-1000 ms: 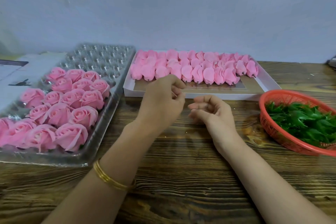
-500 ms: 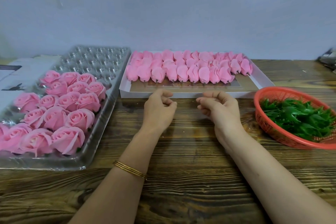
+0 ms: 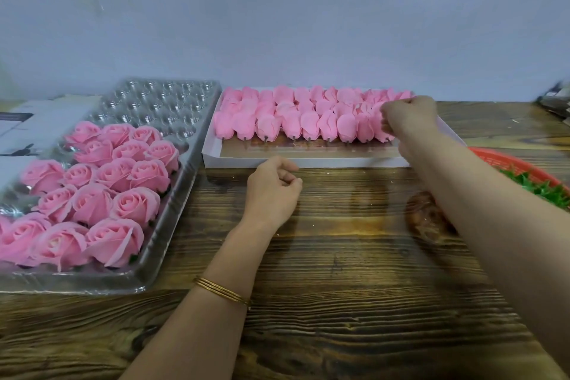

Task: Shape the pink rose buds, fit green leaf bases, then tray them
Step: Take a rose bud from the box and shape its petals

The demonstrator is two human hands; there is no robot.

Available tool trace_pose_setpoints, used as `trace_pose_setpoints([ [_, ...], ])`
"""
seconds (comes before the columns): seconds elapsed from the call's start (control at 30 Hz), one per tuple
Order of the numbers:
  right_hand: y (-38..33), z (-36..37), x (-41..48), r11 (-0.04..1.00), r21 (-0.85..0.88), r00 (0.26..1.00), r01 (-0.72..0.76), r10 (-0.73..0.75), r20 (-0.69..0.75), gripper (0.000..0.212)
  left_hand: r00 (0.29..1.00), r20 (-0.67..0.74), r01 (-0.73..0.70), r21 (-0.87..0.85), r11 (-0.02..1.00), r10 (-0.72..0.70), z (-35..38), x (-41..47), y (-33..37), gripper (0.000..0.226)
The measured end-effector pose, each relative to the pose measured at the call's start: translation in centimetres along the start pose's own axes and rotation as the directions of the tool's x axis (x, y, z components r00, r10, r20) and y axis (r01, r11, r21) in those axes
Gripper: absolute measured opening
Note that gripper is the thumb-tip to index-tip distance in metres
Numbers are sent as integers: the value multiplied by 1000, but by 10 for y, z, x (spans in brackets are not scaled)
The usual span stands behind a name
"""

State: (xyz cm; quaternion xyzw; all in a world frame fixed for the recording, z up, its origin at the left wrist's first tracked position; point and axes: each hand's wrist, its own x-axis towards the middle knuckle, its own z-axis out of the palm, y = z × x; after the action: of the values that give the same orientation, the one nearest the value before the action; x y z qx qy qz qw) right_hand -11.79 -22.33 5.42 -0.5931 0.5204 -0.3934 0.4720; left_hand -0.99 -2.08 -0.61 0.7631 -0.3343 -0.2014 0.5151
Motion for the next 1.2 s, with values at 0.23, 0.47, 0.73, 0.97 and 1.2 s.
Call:
trace_pose_setpoints([
  [0.23, 15, -12, 49, 977, -181, 993, -113, 118, 20, 37, 1000, 20, 5, 9, 1000, -5, -1, 3, 1, 18],
  [0.47, 25, -6, 56, 928, -273, 963, -252, 270, 27, 51, 1000, 20, -18, 26, 999, 17, 0, 4, 0, 19],
  [0.73, 27, 9, 59, 871, -469, 982, -147, 184, 32, 16, 999, 53, -16, 40, 999, 14, -2, 2, 2, 21],
  [0.97, 31, 9, 59, 857, -501, 990, -123, 142, 0, 22, 997, 80, -12, 37, 999, 9, -4, 1, 4, 22],
  [1.2, 35, 7, 57, 876, -461, 990, -139, 141, -29, 29, 997, 75, -18, 39, 999, 15, -4, 1, 4, 22],
])
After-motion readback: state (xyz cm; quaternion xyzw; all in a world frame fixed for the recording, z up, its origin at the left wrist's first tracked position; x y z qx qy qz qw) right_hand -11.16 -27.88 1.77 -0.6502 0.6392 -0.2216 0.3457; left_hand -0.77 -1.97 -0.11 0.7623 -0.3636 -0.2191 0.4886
